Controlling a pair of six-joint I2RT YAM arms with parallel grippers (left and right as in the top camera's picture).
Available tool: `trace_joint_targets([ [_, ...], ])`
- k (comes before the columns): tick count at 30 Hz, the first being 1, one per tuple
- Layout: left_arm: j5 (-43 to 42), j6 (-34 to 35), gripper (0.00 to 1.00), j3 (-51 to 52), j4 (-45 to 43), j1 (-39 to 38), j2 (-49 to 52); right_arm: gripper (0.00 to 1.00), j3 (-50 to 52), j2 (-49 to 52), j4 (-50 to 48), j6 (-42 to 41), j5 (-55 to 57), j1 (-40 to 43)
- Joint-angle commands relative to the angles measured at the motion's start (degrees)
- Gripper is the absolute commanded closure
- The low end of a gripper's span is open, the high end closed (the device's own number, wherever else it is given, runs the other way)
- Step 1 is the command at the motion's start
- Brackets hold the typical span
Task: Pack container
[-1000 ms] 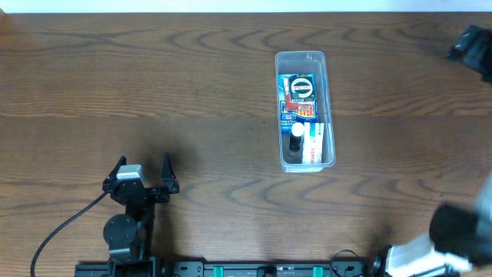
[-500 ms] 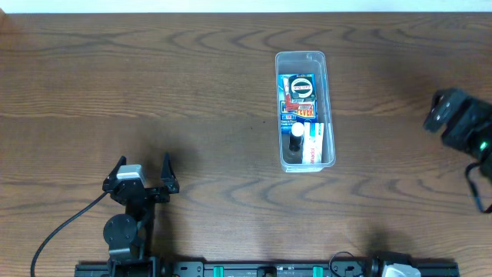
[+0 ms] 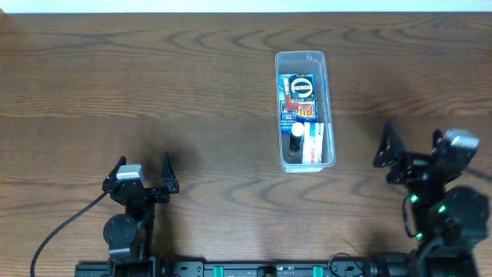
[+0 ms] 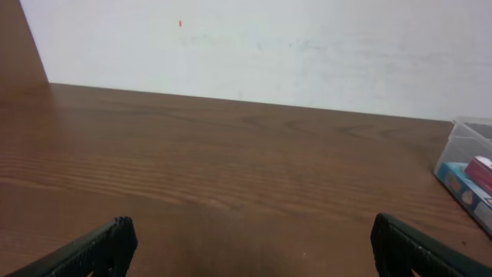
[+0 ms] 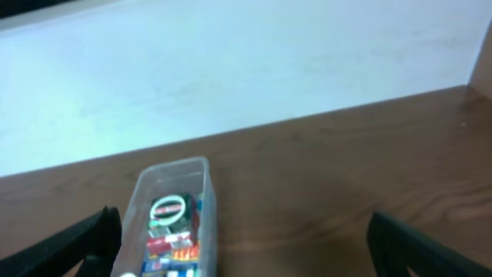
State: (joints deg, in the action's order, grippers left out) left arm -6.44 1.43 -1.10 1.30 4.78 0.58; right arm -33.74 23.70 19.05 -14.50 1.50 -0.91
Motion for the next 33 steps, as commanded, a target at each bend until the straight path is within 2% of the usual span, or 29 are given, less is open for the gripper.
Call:
trace_joint_targets([
  [1,-0.44,-0.55,0.02,0.87,2.12,0.13,-0.28,0.01,7.80,-5.66,-4.17,3.30,-0.50,-0.55],
  [7,-0.44,-0.55,0.02,0.87,2.12,0.13,-0.28,0.01,18.67,-13.49,-9.97,8.28,-4.59,-0.55],
  [17,-0.44,-0.55,0.02,0.87,2.12,0.13,-0.28,0.01,28.35,-19.43,-19.63,8.35,-6.25,-0.55],
  [28,-0.44,-0.55,0.02,0.87,2.10,0.13,-0.28,0.01,33.44,-23.43,-18.27,8.46,-6.25,-0.50],
  [33,-0.44,-0.55,0.02,0.87,2.12,0.13,-0.28,0.01,33.44,-23.43,-15.13,13.20,-6.32,-0.52],
])
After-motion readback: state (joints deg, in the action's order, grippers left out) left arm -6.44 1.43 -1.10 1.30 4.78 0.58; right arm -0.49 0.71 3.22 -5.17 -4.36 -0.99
